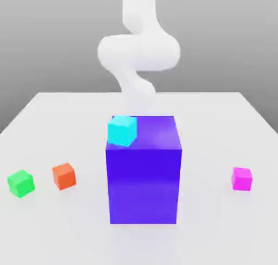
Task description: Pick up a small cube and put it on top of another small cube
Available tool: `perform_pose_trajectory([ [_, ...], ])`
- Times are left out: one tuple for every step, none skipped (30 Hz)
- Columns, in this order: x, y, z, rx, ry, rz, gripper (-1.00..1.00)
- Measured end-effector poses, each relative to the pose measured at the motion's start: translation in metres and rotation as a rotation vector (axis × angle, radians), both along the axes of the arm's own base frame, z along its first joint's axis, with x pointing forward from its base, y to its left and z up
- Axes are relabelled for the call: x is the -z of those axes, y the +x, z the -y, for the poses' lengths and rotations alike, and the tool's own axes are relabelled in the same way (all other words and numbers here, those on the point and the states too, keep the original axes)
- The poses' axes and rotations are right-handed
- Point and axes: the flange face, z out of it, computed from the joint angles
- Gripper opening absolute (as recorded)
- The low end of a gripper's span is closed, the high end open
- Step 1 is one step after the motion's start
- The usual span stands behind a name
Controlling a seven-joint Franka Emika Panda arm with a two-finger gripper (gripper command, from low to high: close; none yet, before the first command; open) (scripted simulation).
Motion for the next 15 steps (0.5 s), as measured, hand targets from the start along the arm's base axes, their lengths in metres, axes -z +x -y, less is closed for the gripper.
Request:
perform_pose_trajectory([
  [0.011, 0.01, -0.009, 0.023, -0.019, -0.019, 0.0],
  [0.025, 0.021, -0.017, 0.045, -0.037, -0.041, 0.0],
  [0.039, 0.031, -0.026, 0.066, -0.054, -0.062, 0.0],
  [0.054, 0.041, -0.033, 0.086, -0.07, -0.084, 0.0],
  [0.07, 0.051, -0.041, 0.105, -0.086, -0.106, 0.0],
  [0.087, 0.06, -0.048, 0.122, -0.1, -0.127, 0.0],
  [0.103, 0.068, -0.055, 0.138, -0.113, -0.147, 0.0],
  [0.12, 0.076, -0.062, 0.153, -0.125, -0.167, 0.0],
  [0.138, 0.083, -0.068, 0.166, -0.136, -0.186, 0.0],
  [0.155, 0.089, -0.074, 0.178, -0.145, -0.205, 0.0],
  [0.174, 0.094, -0.08, 0.188, -0.153, -0.227, 0.0],
  [0.194, 0.098, -0.087, 0.197, -0.159, -0.25, 0.0],
  [0.213, 0.101, -0.093, 0.205, -0.165, -0.272, 0.0],
  [0.233, 0.102, -0.099, 0.212, -0.169, -0.295, 0.0],
  [0.252, 0.103, -0.105, 0.218, -0.172, -0.316, 0.0],
])
